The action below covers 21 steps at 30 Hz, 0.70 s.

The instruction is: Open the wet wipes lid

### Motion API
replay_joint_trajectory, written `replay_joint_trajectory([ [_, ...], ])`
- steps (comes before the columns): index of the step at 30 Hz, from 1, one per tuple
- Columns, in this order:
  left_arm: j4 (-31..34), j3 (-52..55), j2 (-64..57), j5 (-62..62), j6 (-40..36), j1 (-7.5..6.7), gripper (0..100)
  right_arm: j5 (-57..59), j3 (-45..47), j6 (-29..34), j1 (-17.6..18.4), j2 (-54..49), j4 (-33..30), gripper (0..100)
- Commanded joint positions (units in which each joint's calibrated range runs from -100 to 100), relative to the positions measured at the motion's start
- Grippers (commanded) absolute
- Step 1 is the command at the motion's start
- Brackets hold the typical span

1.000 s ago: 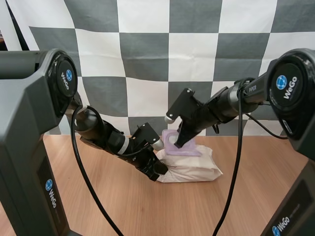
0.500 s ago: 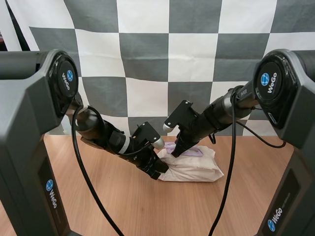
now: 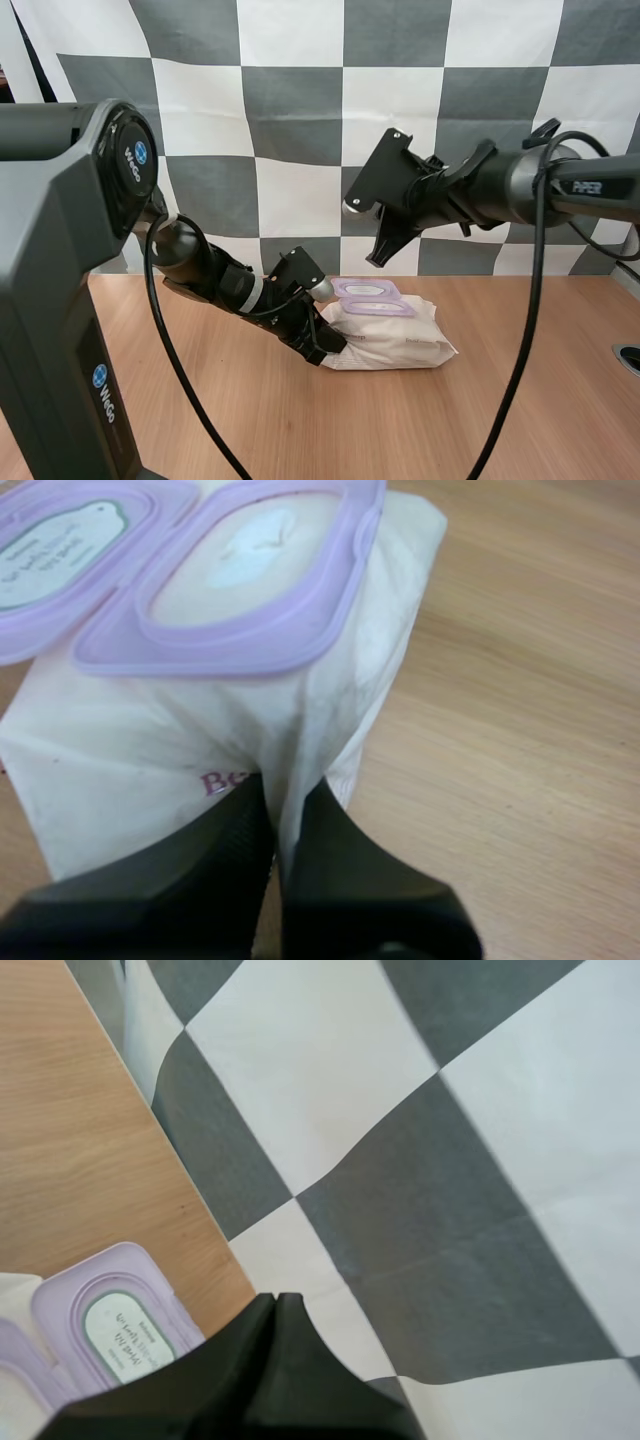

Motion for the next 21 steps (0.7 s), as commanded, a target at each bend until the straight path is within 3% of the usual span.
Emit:
replay_joint_trajectory([
  [1,0.28,-0.06,-0.24,2.81,0.88,0.03,79,5.78,-0.02,16.24,0.01,-21.67,-18.60,0],
  [2,0.51,-0.06,-0.73,3.52,0.88,0.03,100,9.69,-0.02,17.61,0.01,-24.79,-20.95,0],
  [6,3.04,-0.06,-4.81,6.10,0.30,0.03,100,20.76,-0.02,18.90,0.01,-36.57,-22.28,0],
  [12,4.84,-0.06,-18.34,15.46,-2.12,0.43,100,22.49,-0.02,24.14,0.01,-50.93,-22.30,0],
  [14,4.84,-0.06,-23.92,20.45,-2.60,1.45,100,23.10,-0.02,26.11,0.01,-54.28,-22.30,0],
  [21,5.93,-0.06,-47.75,20.71,-6.35,6.00,100,26.08,-0.02,35.61,0.01,-61.50,-22.58,0],
])
